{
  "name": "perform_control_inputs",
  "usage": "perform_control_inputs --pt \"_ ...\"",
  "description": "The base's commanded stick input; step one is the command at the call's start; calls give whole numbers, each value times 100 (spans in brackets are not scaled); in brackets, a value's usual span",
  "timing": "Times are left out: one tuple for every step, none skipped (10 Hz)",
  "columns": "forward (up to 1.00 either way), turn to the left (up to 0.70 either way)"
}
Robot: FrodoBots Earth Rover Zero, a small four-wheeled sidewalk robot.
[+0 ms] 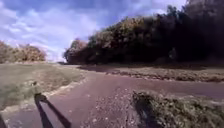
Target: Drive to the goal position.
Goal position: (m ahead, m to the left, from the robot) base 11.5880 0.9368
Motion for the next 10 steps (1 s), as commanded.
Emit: perform_control_inputs --pt "70 0" --pt "70 0" --pt "70 -8" --pt "70 -21" --pt "70 -31" --pt "70 -22" --pt "70 0" --pt "70 0" --pt "70 -5" --pt "70 -15"
